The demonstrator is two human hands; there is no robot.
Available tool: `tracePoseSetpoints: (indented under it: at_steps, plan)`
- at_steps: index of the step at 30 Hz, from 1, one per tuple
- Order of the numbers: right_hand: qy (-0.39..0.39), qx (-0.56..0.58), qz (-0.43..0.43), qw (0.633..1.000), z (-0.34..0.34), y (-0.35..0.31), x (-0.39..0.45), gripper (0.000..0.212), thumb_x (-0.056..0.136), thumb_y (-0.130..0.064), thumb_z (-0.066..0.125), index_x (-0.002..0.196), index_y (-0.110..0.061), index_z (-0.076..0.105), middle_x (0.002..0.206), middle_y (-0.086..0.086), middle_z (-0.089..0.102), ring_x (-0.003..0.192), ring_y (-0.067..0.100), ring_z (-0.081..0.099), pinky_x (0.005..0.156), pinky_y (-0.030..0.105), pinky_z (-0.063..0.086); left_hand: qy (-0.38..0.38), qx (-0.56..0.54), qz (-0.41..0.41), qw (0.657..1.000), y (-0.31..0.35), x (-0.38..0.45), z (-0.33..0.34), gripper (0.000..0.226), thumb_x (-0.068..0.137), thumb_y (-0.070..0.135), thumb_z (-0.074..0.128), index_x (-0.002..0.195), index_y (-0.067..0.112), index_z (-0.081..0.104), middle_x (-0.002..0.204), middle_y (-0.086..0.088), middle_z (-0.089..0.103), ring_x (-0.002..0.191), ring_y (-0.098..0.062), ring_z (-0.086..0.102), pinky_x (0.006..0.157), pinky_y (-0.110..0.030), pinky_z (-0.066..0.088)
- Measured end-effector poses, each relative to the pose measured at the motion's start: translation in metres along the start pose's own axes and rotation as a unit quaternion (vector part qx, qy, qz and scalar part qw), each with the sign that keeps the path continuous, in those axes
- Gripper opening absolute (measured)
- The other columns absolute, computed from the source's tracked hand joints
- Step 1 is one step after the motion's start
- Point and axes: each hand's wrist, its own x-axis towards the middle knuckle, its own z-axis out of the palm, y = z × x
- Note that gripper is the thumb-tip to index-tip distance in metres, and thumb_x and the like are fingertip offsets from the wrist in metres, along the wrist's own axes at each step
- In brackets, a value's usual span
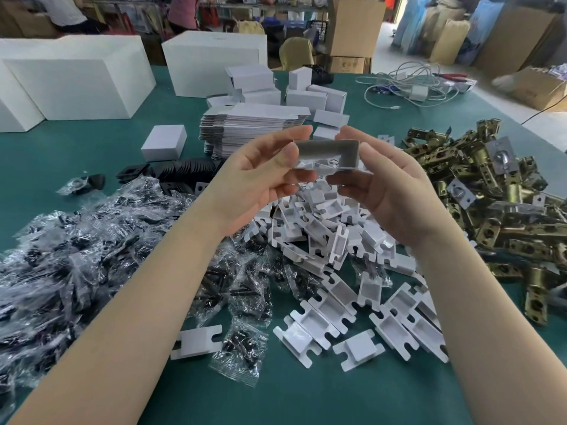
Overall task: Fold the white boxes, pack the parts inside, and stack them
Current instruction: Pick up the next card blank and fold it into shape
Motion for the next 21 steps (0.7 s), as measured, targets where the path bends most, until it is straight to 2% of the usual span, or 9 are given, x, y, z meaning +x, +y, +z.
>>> tracePoseSetpoints:
  at_steps: [4,8,11,14,18,21]
  plan:
    - [-0.006,-0.032,0.001,0.999,-0.002,-0.004,-0.001,0.036,0.088,-0.031,0.059,0.123,-0.021,0.064,0.101,-0.002,0.072,0.082,0.021,0.07,0.075,0.028,0.056,-0.018,0.007,-0.011,1.0,0.003,-0.001,0.001,0.035,0.08,0.033,0.074,0.114,0.028,0.07,0.121,0.0,0.07,0.09,-0.022,0.073,0.072,-0.024,0.055]
    - [-0.013,-0.056,0.01,0.998,0.0,-0.004,-0.003,0.043,0.073,-0.037,0.074,0.111,-0.017,0.069,0.092,0.001,0.073,0.077,0.023,0.072,0.07,0.027,0.059,-0.015,0.048,-0.037,0.998,0.003,-0.001,0.001,0.031,0.065,0.038,0.082,0.096,0.035,0.077,0.094,0.007,0.074,0.078,-0.017,0.074,0.065,-0.025,0.058]
    - [-0.016,-0.083,0.021,0.996,0.0,-0.003,-0.003,0.031,0.073,-0.026,0.079,0.101,-0.015,0.072,0.086,0.002,0.07,0.072,0.02,0.068,0.066,0.029,0.06,-0.008,0.07,-0.052,0.996,0.002,0.0,-0.001,0.031,0.062,0.033,0.086,0.092,0.035,0.078,0.085,0.01,0.074,0.074,-0.017,0.074,0.059,-0.023,0.056]
    - [-0.006,-0.131,0.015,0.991,0.003,0.0,-0.001,0.015,0.082,-0.013,0.075,0.096,-0.016,0.073,0.086,-0.005,0.071,0.068,0.017,0.066,0.062,0.027,0.059,0.046,0.077,-0.062,0.994,-0.003,0.003,0.002,0.027,0.059,0.028,0.082,0.085,0.033,0.079,0.08,0.009,0.074,0.066,-0.012,0.071,0.055,-0.021,0.054]
    - [0.02,-0.155,-0.007,0.988,0.007,0.002,0.0,0.019,0.087,0.001,0.069,0.089,-0.017,0.074,0.099,-0.002,0.071,0.07,0.017,0.066,0.062,0.028,0.058,0.064,0.101,-0.049,0.992,-0.008,0.005,0.005,0.022,0.06,0.027,0.081,0.082,0.03,0.08,0.077,0.008,0.074,0.063,-0.009,0.066,0.053,-0.019,0.053]
    - [0.031,-0.145,-0.012,0.989,0.006,0.002,0.0,0.02,0.087,0.0,0.069,0.089,-0.019,0.074,0.095,0.0,0.072,0.073,0.019,0.067,0.066,0.033,0.06,0.058,0.105,-0.037,0.992,-0.006,0.004,0.006,0.022,0.062,0.026,0.08,0.084,0.028,0.079,0.076,0.008,0.074,0.063,-0.009,0.065,0.055,-0.02,0.054]
